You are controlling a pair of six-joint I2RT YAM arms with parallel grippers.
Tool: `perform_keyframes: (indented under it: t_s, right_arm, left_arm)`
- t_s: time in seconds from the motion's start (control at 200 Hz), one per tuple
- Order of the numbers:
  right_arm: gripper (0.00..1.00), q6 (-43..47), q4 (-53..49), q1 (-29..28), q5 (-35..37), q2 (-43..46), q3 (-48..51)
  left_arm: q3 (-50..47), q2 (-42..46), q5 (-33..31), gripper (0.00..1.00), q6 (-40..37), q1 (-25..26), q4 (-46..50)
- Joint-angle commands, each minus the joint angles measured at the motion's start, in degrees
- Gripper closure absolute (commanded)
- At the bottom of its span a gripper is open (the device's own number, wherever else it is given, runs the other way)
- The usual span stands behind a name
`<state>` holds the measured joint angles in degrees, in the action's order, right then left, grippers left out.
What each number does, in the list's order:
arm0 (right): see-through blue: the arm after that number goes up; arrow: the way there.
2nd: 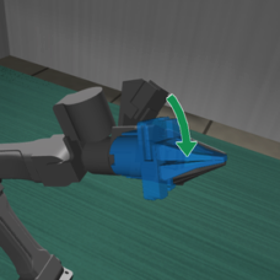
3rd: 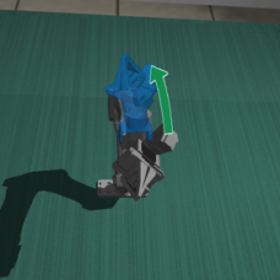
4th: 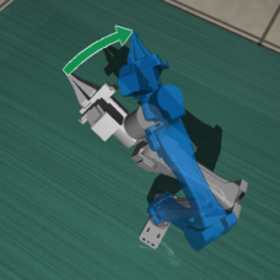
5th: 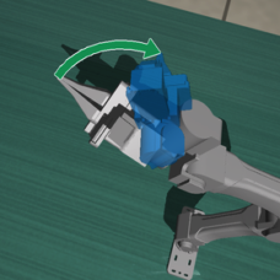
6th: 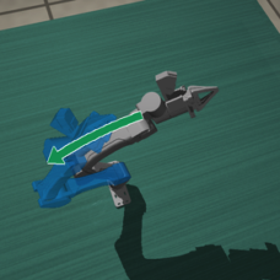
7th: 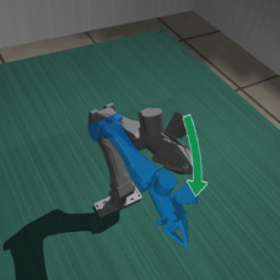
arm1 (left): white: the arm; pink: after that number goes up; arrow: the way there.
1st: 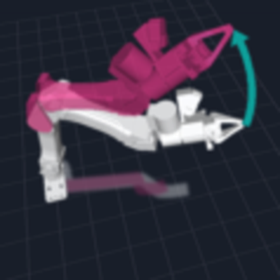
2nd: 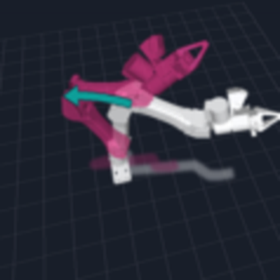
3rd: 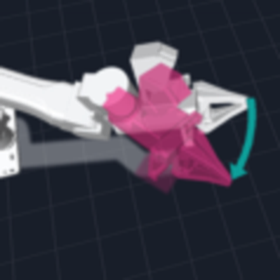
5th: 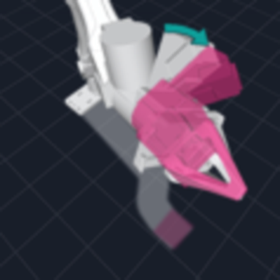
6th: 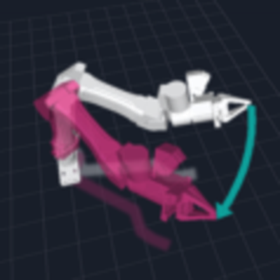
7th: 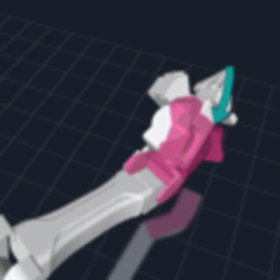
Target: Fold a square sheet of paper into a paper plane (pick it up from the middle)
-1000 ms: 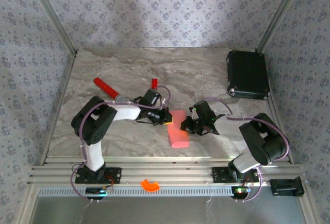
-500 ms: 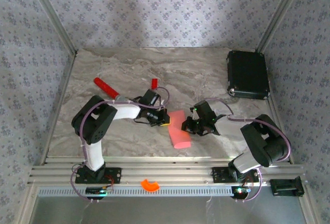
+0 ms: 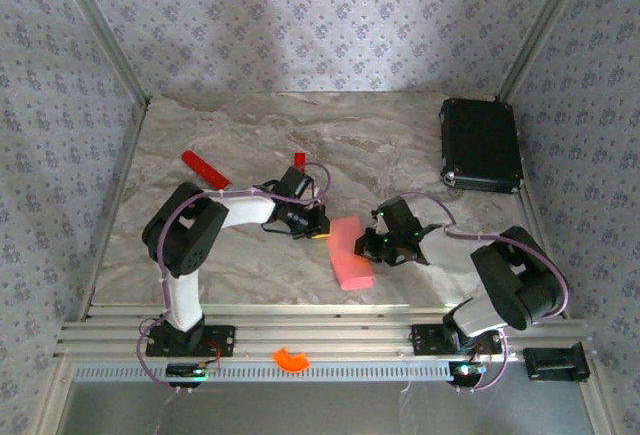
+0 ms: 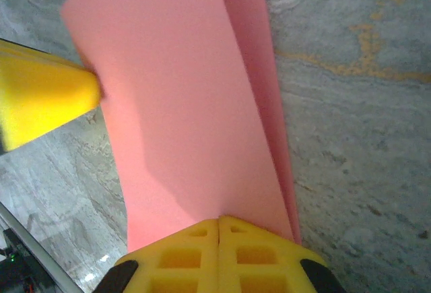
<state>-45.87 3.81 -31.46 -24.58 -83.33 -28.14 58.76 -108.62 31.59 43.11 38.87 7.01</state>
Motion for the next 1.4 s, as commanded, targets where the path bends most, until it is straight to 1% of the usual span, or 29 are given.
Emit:
perform_keyframes:
  t_s: [0.0,0.085,0.29,0.375,0.485,0.595,0.83,0.994,1.059,1.174,1.309,1.394]
  right_arm:
    - [1.00,-0.84,-7.76,0.40,3.82,-0.11,2.14]
    - [1.00,-0.99,-7.81,0.28,4.01,0.10,1.87]
    - [1.00,-1.33,-7.37,0.05,4.19,0.03,2.02]
    - [1.00,-1.45,-7.15,0.01,4.21,0.01,2.15]
    - [1.00,-1.51,-6.98,-0.09,4.18,-0.13,2.13]
    - [1.00,-1.67,-6.66,-0.08,4.10,-0.47,2.19]
    - [1.00,-1.95,-6.30,-0.55,4.18,-0.80,2.21]
    - [1.00,-2.23,-5.92,-0.87,4.19,-0.87,2.65]
    - [1.00,-2.30,-5.78,-0.91,4.14,-0.87,2.87]
    - [1.00,-2.40,-5.57,-1.05,4.10,-0.84,3.11]
    - [1.00,-2.91,-5.05,-1.53,4.27,-0.87,3.26]
    - [1.00,-3.25,-4.62,-1.75,4.36,-0.91,3.31]
  left_arm:
    - [-1.52,-1.16,-3.03,1.00,-0.40,-0.13,2.07]
    - [-1.70,-1.16,-5.37,1.00,-1.44,-0.11,4.18]
    - [-0.91,2.99,-4.78,1.00,-1.40,-0.11,3.81]
    - [-0.03,5.30,-3.77,1.00,-1.10,-0.11,3.08]
    - [0.68,6.94,-0.80,1.00,-0.15,0.19,0.63]
    - [1.90,5.53,2.00,1.00,0.14,0.83,-0.79]
    - [2.11,0.11,1.95,1.00,0.88,0.92,-3.79]
    - [1.29,-2.77,0.54,1.00,0.46,-0.88,-5.52]
    - [0.87,-3.07,-1.04,1.00,0.22,-1.99,-5.71]
    - [0.64,-2.89,-3.27,1.00,-0.19,-3.99,-5.69]
    - [0.90,-2.24,-4.30,1.00,-0.43,-6.35,-5.05]
    - [1.37,-1.84,-4.69,1.00,-0.62,-6.88,-4.00]
